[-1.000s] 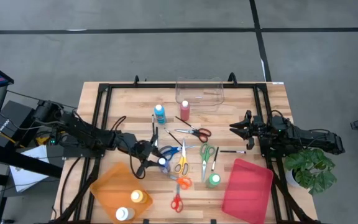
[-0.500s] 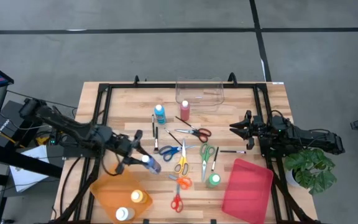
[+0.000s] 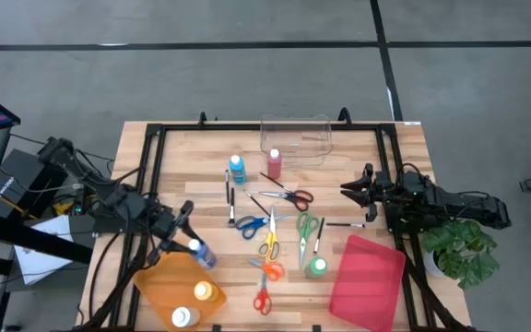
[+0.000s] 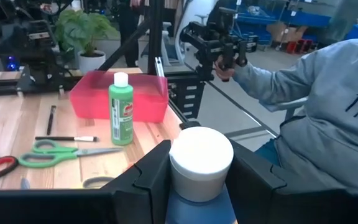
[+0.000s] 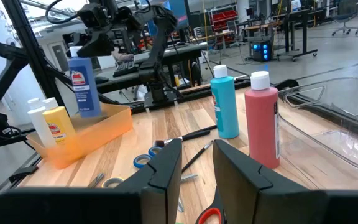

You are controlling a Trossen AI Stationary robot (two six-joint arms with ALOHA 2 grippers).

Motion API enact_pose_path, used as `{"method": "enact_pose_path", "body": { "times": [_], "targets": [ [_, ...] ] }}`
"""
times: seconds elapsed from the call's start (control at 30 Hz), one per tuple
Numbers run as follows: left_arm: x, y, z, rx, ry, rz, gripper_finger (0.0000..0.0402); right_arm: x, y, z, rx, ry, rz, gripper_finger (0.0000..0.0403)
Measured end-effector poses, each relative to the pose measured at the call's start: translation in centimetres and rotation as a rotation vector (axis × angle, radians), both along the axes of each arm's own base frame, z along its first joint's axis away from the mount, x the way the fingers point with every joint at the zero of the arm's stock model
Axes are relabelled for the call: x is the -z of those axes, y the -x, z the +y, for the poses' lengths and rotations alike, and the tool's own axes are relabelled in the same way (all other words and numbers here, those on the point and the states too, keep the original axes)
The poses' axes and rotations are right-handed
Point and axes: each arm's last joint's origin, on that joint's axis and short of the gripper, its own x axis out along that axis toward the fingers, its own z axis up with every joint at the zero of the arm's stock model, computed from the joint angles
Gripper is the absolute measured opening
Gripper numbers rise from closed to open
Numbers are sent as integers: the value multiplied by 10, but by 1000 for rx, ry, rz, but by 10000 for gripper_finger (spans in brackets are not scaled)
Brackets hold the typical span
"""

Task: Pick & Place Paint Supplies
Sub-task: Put the purple paint bottle into the orange bin

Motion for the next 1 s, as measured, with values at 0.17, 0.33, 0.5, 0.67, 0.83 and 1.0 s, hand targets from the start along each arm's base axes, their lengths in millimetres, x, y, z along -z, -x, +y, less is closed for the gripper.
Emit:
{"method": "enact_pose_path", "body": {
  "times": [0.17, 0.33, 0.5, 0.67, 0.83, 1.0],
  "targets": [
    [1, 7, -5, 20, 22, 25, 119, 0, 0, 0, 0, 0, 0, 89],
    [0, 14, -10, 46, 62, 46, 124, 0, 0, 0, 1, 0, 0, 89],
    [-8, 21, -16, 71, 79, 87, 121, 0, 0, 0, 1, 0, 0, 89],
    [-10, 27, -21, 74, 75, 106, 124, 0, 0, 0, 1, 0, 0, 89],
    [-4, 31, -34, 103, 77, 151, 122, 0, 0, 0, 1, 0, 0, 89],
    [6, 34, -50, 119, 85, 230, 125, 0, 0, 0, 1, 0, 0, 89]
  ]
}}
